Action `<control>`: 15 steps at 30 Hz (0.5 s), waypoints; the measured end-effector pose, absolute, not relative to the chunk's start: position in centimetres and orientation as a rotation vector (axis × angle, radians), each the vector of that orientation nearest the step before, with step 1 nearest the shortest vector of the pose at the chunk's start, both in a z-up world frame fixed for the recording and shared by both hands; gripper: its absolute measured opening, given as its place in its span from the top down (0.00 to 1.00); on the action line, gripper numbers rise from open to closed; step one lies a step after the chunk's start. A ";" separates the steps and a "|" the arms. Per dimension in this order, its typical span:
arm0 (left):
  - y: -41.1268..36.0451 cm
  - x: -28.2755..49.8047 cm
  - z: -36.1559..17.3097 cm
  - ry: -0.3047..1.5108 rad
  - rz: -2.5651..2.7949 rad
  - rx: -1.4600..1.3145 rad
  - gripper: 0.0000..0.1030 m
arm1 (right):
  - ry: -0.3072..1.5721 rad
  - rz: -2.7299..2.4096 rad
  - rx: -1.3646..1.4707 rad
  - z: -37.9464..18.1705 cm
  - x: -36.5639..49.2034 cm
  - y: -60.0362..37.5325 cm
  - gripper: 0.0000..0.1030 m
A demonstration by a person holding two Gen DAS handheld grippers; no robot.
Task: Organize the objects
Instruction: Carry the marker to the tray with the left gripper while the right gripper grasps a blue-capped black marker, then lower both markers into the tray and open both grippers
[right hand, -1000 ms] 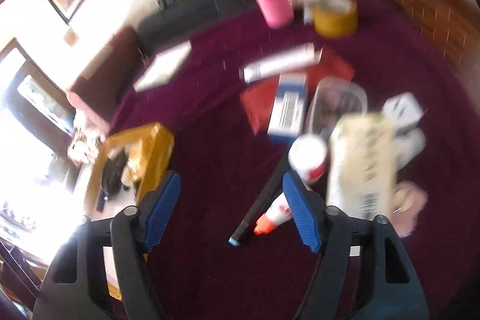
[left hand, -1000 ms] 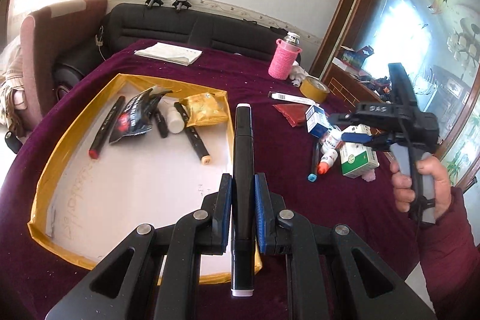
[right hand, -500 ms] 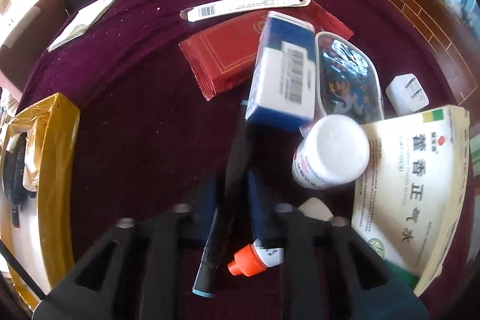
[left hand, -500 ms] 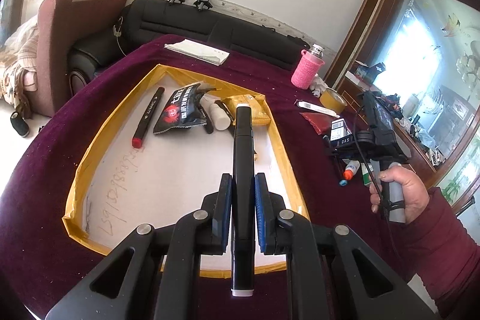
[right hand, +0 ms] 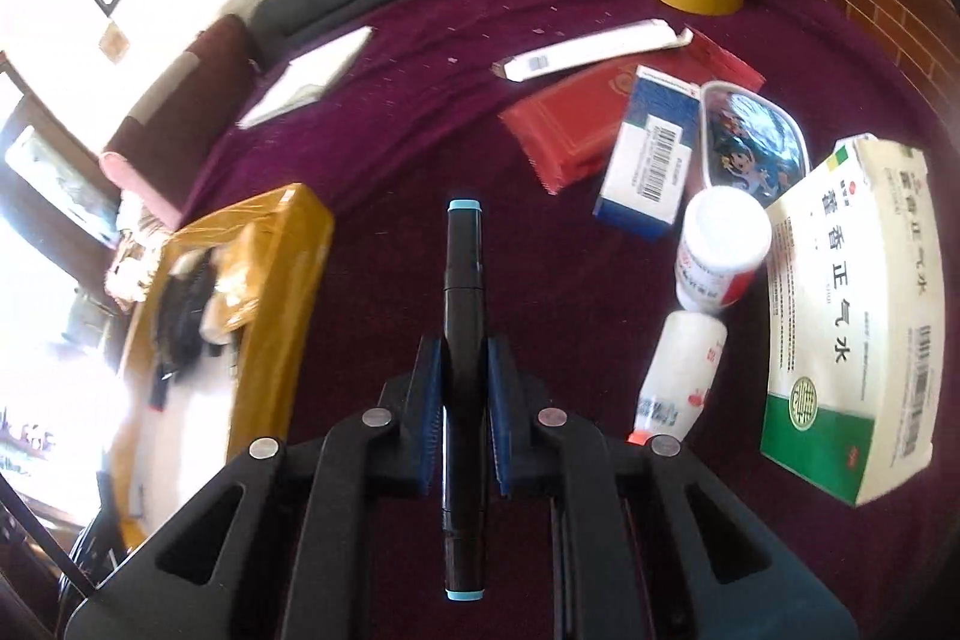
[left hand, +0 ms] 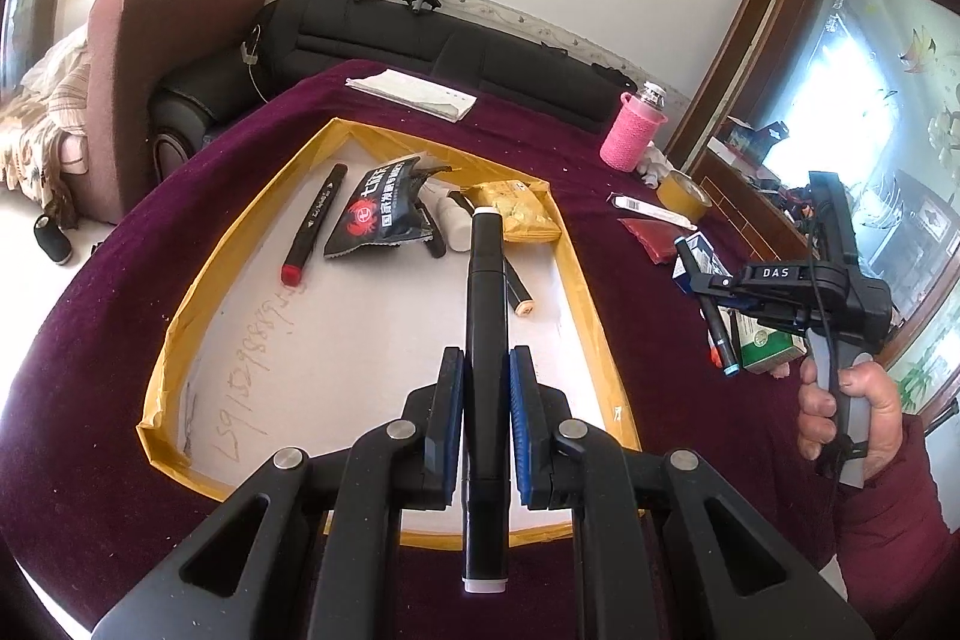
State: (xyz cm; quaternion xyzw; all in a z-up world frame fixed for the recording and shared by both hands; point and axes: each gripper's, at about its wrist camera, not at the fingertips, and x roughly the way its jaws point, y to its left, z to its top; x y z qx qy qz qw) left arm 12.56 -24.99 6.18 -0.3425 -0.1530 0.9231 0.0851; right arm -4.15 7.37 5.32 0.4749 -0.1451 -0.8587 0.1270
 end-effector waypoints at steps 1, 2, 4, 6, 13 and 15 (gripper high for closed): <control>-24.8 12.5 6.2 -0.448 2.756 -1.025 0.88 | -0.420 -2.486 1.364 5.8 -3.8 7.1 0.88; -24.7 12.5 6.3 -0.438 2.761 -1.031 0.88 | -0.420 -2.469 1.347 6.4 -3.1 6.8 0.88; -24.6 12.2 6.3 -0.427 2.767 -1.054 0.88 | -0.424 -2.436 1.327 6.8 -3.0 6.0 0.88; -24.6 11.7 6.3 -0.418 2.772 -1.088 0.88 | -0.424 -2.392 1.306 7.5 -2.2 5.1 0.88; -25.0 9.5 6.1 -0.387 2.779 -1.189 0.88 | -0.398 -2.263 1.285 8.0 -1.5 0.9 0.88; -25.0 8.7 6.0 -0.387 2.771 -1.214 0.89 | -0.394 -2.216 1.293 7.8 -1.4 -0.7 0.88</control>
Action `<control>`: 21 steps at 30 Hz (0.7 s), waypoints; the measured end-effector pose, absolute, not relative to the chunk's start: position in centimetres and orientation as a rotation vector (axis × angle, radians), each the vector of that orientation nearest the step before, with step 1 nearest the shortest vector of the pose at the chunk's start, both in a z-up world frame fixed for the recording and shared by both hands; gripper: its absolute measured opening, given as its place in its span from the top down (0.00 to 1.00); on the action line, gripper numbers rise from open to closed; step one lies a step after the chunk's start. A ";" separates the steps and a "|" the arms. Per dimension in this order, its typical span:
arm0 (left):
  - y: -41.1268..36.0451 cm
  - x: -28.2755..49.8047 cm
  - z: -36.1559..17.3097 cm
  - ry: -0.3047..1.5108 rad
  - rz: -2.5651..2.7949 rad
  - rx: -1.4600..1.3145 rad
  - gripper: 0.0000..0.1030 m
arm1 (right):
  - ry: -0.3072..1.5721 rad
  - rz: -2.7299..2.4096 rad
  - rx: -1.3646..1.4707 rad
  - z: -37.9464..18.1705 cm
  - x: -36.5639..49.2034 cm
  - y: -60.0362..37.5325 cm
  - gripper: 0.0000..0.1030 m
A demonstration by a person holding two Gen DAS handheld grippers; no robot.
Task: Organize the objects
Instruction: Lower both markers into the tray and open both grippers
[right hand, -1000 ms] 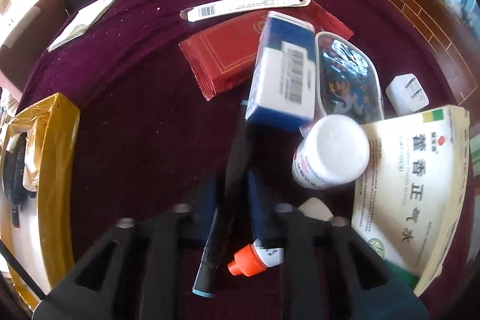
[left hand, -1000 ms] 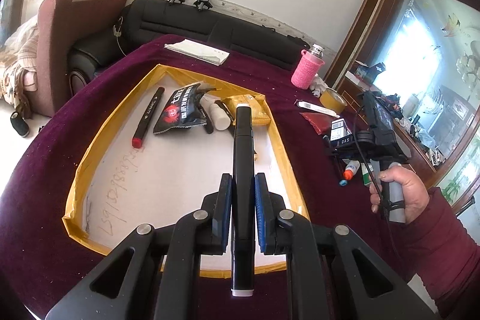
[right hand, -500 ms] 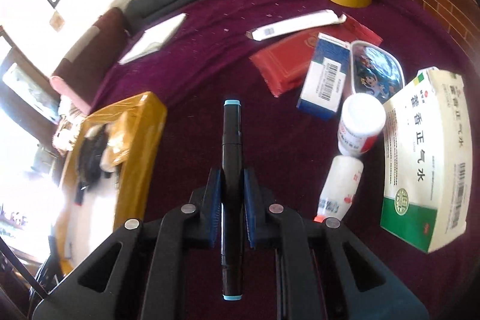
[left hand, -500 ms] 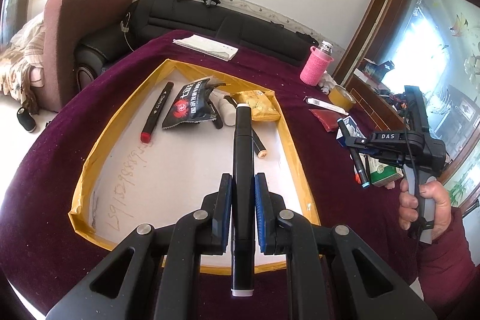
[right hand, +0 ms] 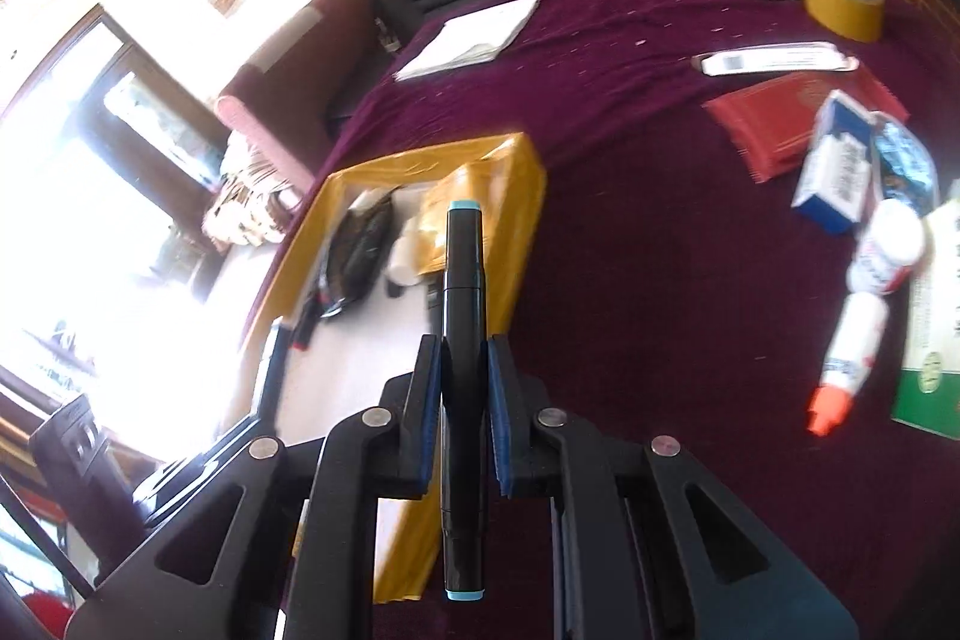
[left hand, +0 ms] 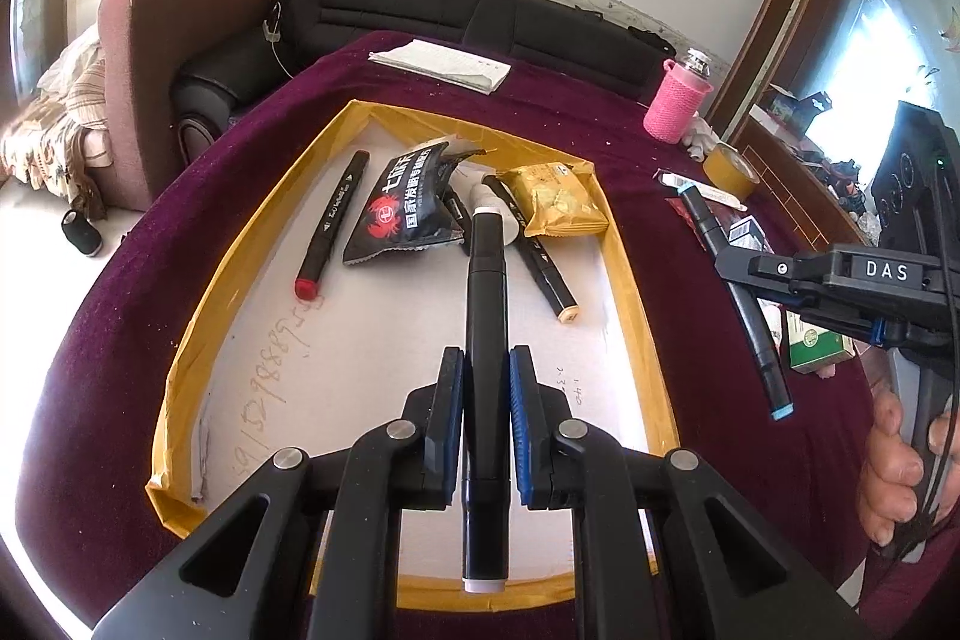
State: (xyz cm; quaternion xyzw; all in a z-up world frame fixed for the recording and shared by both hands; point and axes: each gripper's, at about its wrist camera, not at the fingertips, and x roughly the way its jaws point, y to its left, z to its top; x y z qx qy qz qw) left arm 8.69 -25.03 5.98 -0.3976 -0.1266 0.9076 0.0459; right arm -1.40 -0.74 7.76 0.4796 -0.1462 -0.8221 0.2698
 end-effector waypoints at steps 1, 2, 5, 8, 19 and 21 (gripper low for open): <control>-24.9 8.3 5.9 -0.380 2.769 -1.222 0.89 | -0.392 -2.200 1.297 7.7 -1.3 -1.3 0.88; -24.9 8.0 5.9 -0.371 2.771 -1.227 0.89 | -0.389 -2.174 1.307 7.4 -1.3 -2.3 0.88; -24.8 6.6 5.3 -0.356 2.772 -1.261 0.89 | -0.382 -2.122 1.338 6.5 -1.3 -4.5 0.88; -25.0 5.4 4.3 -0.376 2.754 -1.317 0.89 | -0.373 -2.082 1.374 5.5 -1.5 -6.5 0.88; -25.2 3.2 2.6 -0.431 2.698 -1.412 0.89 | -0.351 -2.074 1.502 1.8 -3.8 -9.4 0.88; -25.2 3.1 2.5 -0.436 2.692 -1.410 0.89 | -0.342 -2.085 1.494 1.9 -3.8 -9.3 0.88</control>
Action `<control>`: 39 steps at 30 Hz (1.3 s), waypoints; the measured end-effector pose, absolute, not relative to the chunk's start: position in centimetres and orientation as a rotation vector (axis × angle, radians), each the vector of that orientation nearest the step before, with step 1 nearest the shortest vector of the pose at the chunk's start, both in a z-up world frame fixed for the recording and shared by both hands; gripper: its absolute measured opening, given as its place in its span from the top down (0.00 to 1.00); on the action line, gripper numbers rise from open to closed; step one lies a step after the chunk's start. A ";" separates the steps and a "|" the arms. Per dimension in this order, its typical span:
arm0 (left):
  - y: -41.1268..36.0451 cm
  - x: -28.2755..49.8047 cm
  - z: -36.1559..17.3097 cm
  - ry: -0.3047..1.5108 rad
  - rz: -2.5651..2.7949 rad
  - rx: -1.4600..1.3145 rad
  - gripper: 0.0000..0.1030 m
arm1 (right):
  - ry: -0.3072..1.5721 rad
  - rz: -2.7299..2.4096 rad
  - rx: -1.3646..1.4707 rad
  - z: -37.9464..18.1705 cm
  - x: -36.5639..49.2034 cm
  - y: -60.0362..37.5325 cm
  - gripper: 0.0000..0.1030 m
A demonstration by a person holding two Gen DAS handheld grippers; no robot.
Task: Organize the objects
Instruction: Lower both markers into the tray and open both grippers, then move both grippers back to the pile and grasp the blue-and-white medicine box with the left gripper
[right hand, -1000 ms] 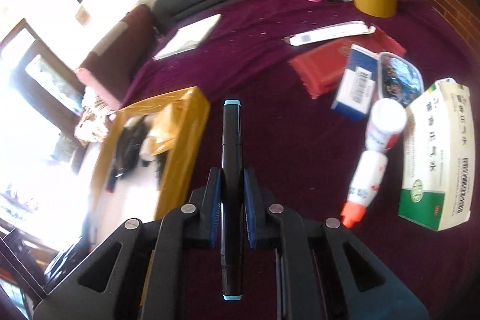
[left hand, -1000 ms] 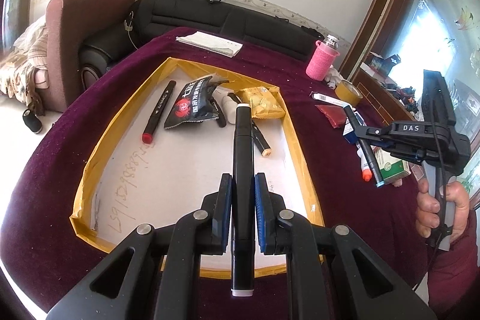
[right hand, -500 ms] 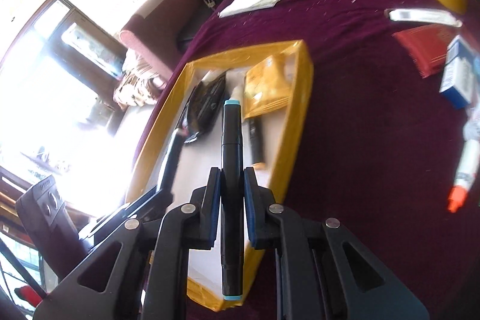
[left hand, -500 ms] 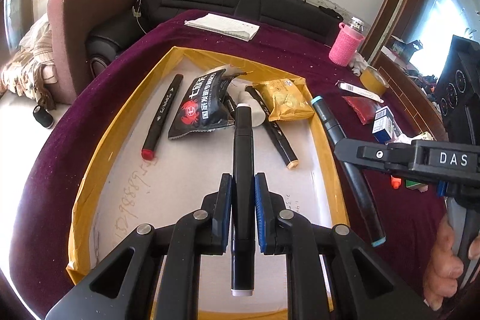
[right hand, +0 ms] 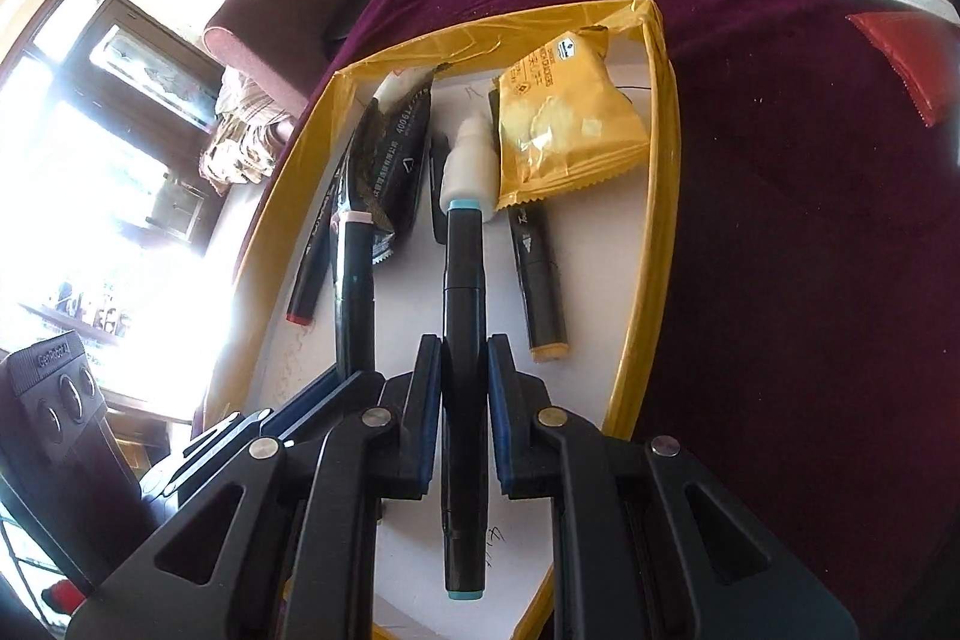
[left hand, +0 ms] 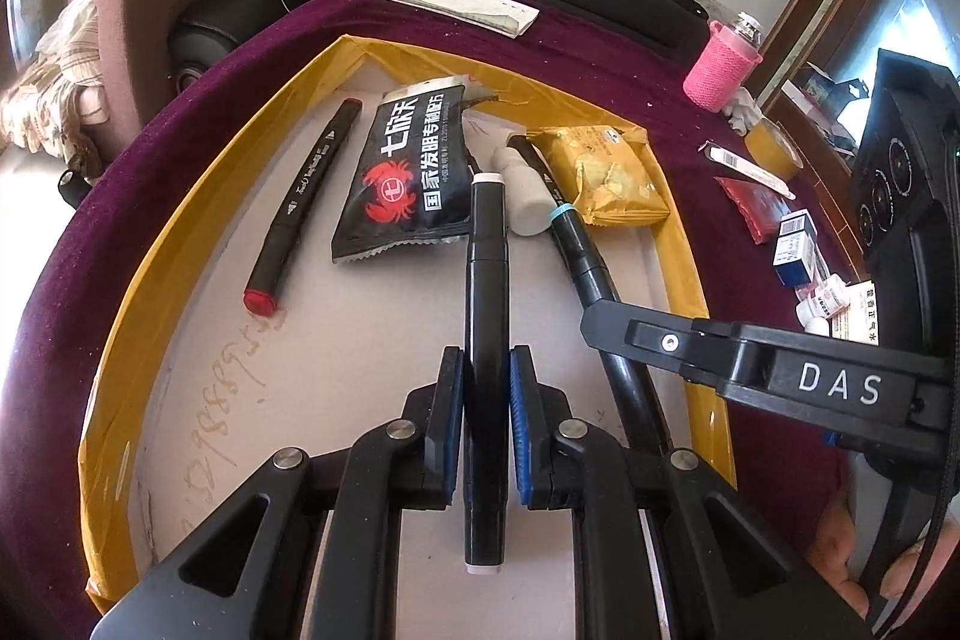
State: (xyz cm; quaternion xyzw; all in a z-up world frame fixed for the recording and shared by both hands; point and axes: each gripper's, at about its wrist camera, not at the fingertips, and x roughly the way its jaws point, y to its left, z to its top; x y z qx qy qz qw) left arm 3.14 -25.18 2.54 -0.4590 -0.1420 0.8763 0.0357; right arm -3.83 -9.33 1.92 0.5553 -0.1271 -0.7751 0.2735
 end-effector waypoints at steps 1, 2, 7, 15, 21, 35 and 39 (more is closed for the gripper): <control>-25.2 3.1 2.5 -0.440 2.689 -1.411 0.89 | -0.343 -2.083 1.495 2.0 -3.8 -9.4 0.88; -25.1 3.1 2.5 -0.443 2.684 -1.411 0.89 | -0.343 -2.082 1.497 2.0 -3.8 -9.3 0.88; -25.1 3.0 2.3 -0.474 2.668 -1.414 0.89 | -0.320 -2.093 1.484 2.2 -3.7 -9.3 0.88; -25.2 3.7 3.5 -0.494 2.706 -1.364 0.81 | -0.305 -2.108 1.434 3.2 -3.1 -9.1 0.87; -24.9 5.6 5.3 -0.466 2.754 -1.317 0.49 | -0.287 -2.187 1.334 5.8 -2.1 -7.0 0.82; -21.1 8.8 8.1 -0.429 2.730 -1.225 0.45 | -0.353 -2.441 1.123 10.5 0.7 3.7 0.80; -18.2 8.9 8.8 -0.355 2.673 -1.194 0.36 | -0.363 -2.583 1.022 12.3 2.2 8.6 0.60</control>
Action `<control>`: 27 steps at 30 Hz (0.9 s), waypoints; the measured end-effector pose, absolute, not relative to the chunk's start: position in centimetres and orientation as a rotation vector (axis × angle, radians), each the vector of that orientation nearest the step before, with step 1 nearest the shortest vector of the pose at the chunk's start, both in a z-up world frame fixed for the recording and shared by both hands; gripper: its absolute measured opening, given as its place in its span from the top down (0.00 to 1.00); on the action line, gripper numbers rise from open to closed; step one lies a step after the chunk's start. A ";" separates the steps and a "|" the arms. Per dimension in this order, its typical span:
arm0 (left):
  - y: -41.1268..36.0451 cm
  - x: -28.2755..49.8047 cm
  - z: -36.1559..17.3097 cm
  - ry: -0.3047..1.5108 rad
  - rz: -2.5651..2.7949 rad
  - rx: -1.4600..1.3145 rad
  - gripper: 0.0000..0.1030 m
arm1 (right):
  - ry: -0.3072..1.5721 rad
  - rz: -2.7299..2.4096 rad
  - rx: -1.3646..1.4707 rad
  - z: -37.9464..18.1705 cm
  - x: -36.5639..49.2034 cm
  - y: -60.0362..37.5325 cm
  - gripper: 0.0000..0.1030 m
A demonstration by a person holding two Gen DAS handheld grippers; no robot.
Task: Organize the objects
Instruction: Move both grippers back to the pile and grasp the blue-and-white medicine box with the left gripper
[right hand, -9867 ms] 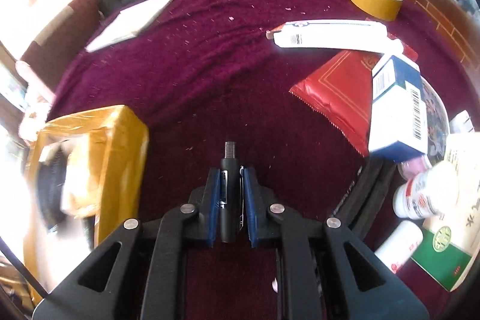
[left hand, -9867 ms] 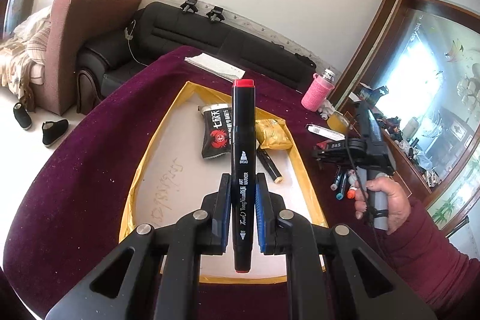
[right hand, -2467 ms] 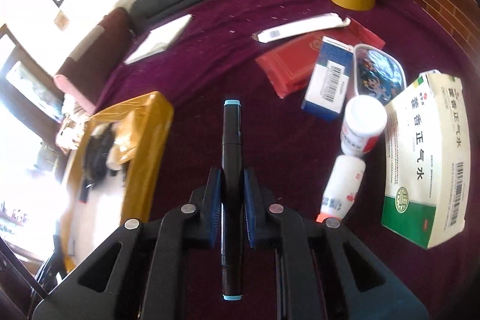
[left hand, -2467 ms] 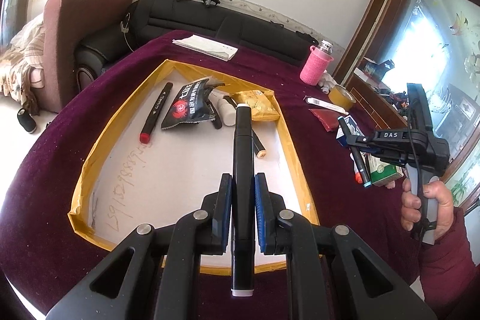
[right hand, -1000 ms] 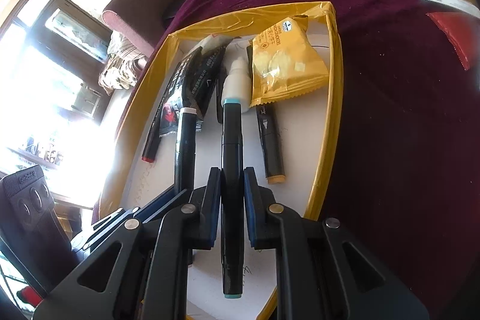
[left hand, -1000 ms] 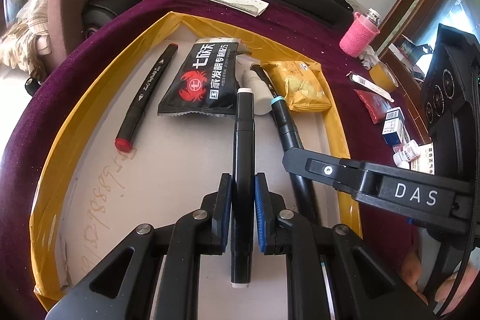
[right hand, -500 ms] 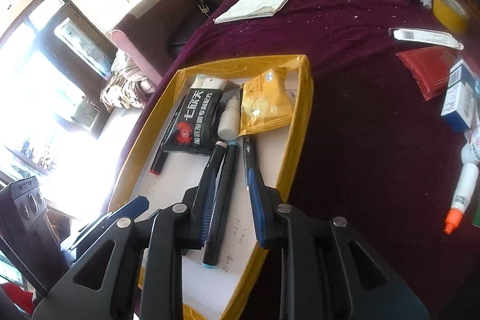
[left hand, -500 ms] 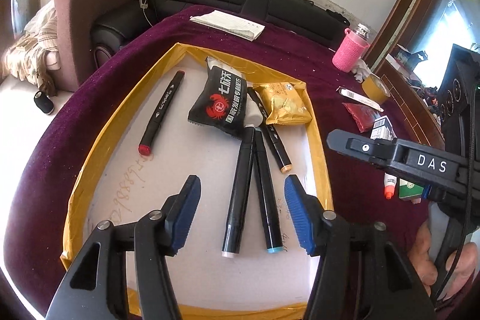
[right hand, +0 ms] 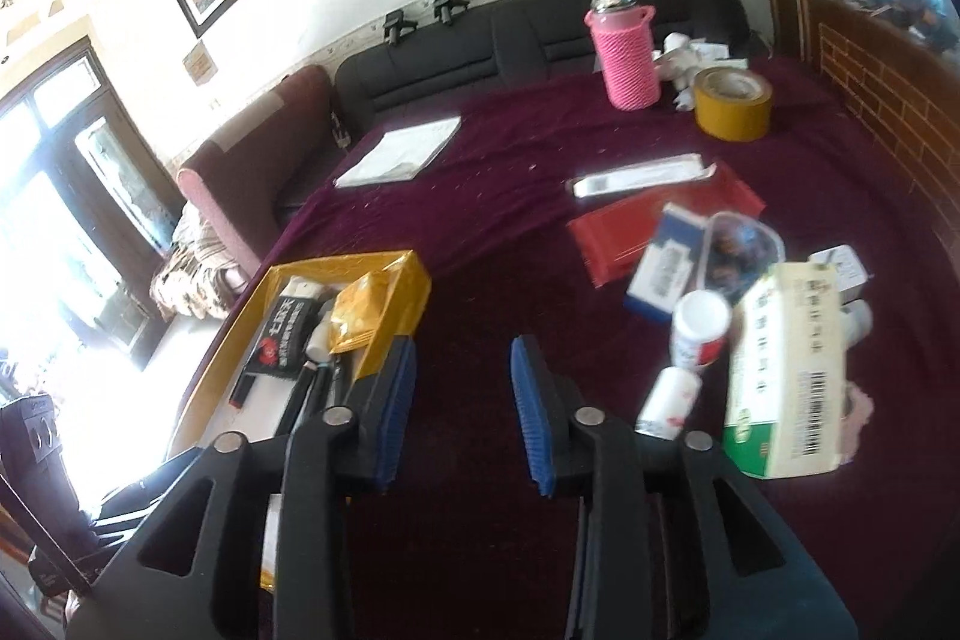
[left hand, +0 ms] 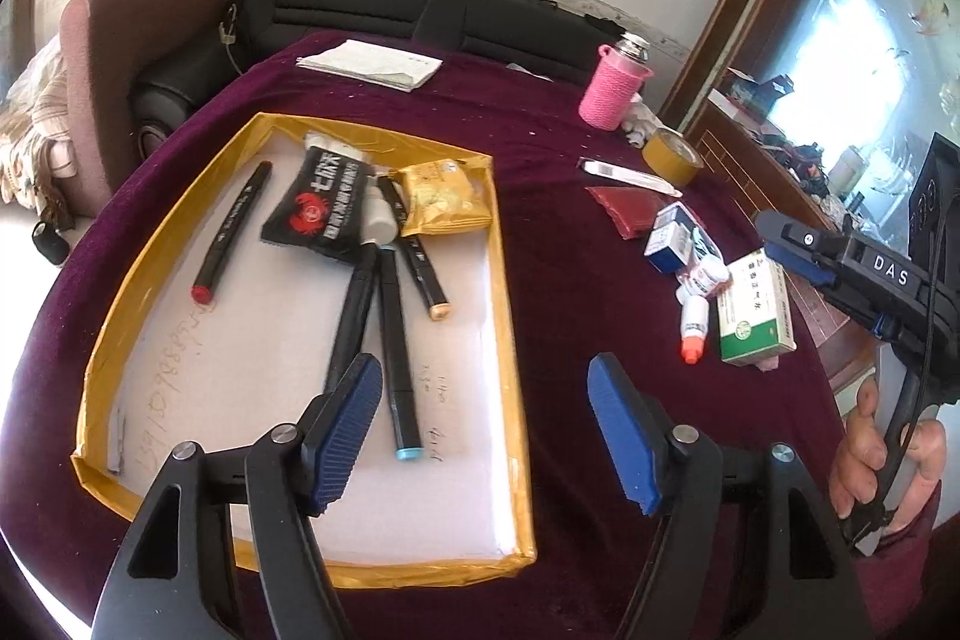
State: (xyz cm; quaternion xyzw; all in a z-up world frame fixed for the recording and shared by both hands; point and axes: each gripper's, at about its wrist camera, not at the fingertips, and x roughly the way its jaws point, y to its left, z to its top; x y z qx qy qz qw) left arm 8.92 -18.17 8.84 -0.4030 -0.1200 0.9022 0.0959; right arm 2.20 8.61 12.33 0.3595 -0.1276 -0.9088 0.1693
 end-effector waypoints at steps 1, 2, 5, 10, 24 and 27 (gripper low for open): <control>-17.4 8.8 8.9 -0.333 2.658 -1.195 0.36 | -0.371 -2.613 0.998 12.7 2.5 9.8 0.55; -16.6 8.8 9.0 -0.310 2.646 -1.195 0.36 | -0.378 -2.639 0.982 13.1 2.7 10.7 0.53; -14.2 8.4 9.2 -0.237 2.607 -1.200 0.36 | -0.413 -2.719 0.946 13.8 3.1 14.3 0.51; -9.9 7.1 9.3 -0.180 2.535 -1.204 0.36 | -0.534 -2.774 0.943 13.1 2.5 19.1 0.50; -0.4 -1.9 10.4 -0.018 2.524 -1.176 0.37 | -0.790 -2.846 0.938 8.0 -0.6 29.4 0.50; 1.2 -5.4 10.1 -0.047 2.503 -1.193 0.37 | -0.854 -2.837 0.926 7.2 -0.7 30.7 0.50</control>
